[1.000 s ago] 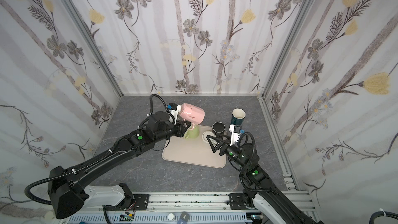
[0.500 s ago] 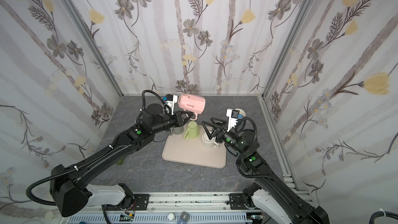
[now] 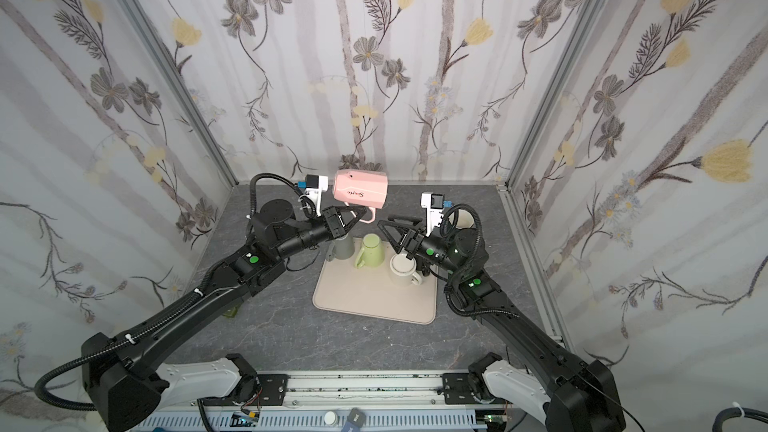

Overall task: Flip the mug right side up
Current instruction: 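Bring the right gripper to the pink mug's rim and grasp it, then rotate the pink mug with the right gripper while the left gripper holds its base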

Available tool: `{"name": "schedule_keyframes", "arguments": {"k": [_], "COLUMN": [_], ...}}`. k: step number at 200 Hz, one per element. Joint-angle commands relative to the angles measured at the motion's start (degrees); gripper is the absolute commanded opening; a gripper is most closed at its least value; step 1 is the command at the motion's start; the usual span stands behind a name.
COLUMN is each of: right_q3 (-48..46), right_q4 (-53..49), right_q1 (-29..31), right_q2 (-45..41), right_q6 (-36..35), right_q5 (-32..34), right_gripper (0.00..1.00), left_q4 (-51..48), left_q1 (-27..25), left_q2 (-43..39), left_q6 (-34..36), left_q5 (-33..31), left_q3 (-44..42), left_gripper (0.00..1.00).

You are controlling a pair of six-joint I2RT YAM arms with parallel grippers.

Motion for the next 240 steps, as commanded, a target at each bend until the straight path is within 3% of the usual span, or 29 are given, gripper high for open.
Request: {"name": "schedule_keyframes", "arguments": {"k": [1,42,118,147,200,240], "right_q3": [0.8,2.8,6.4,6.7,7.2,7.4], "right_q4": [5.3,4.2,4.9,6.2,6.6,6.7], "right_q1": [0.0,-0.1,-0.2,-0.3,-0.5,-0.9], "right_q2": [0.9,2.0,7.1,7.8,9.1,9.2], "right_q6": [2.3,1.6,2.7,3.0,3.2,3.9], "right_q5": [-2.6,-2.7,-4.4,-4.6,-5.3,-4.6], "right_gripper": [0.7,0.62,0.59,0.5,0.46,0.28], "left_q4": [10.9,12.3,14.9,15.8,16.8,18.0], "left_q1": [0.3,0.5,0.5,0.5,0.5,0.5], "left_q2": [0.5,1.1,1.1,1.1,3.6,5.2], "left_q6": [-0.9,-2.0,-3.4,-3.9,-4.4,-5.3], "left_q5": [3.1,4.4,4.4,5.2,7.6,9.2], "left_q3": [-0.3,-0.1,-1.9,-1.9,-1.5,-1.7], "left_gripper": [0.0,0.0,0.0,0.0,0.0,0.0]}}
